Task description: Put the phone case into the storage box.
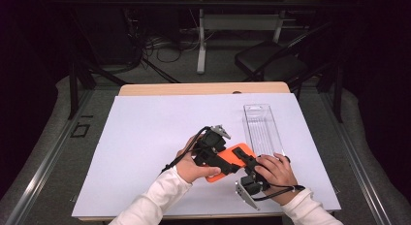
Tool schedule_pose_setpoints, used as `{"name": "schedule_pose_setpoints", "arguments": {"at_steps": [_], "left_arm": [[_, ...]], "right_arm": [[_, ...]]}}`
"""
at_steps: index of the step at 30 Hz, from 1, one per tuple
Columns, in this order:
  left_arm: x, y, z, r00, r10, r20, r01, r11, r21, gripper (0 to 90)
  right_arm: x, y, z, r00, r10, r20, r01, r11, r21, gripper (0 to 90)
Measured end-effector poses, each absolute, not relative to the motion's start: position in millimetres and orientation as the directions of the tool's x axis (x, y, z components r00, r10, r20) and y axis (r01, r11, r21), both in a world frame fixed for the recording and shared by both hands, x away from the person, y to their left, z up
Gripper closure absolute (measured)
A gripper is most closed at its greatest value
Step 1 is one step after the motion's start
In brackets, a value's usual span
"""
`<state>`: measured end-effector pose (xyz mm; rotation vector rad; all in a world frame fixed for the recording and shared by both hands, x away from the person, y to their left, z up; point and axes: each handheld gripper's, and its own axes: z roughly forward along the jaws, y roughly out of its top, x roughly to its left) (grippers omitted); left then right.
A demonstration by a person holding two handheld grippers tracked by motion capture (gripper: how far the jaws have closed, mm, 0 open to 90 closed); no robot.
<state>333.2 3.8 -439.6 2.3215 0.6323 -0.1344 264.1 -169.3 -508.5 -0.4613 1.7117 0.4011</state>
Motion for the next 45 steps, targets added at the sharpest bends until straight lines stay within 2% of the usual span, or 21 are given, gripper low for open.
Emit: {"name": "schedule_pose_setpoints", "arguments": {"at_steps": [7, 26, 45], "left_arm": [[333, 5, -440, 0.876, 0.404, -0.263, 0.475, -0.629, 0.615, 16.3], [330, 7, -438, 0.897, 0.391, -0.208, 0.424, -0.623, 0.658, 15.9], [331, 43, -429, 0.869, 0.442, -0.224, 0.459, -0.547, 0.700, 16.1]], "right_arm": [[264, -168, -510, -0.143, -0.090, -0.986, -0.520, 0.854, -0.003, 87.0], [266, -168, -509, -0.166, -0.076, -0.983, -0.516, 0.856, 0.021, 87.1], [271, -180, -511, -0.185, -0.065, -0.981, -0.474, 0.880, 0.031, 87.0]]}}
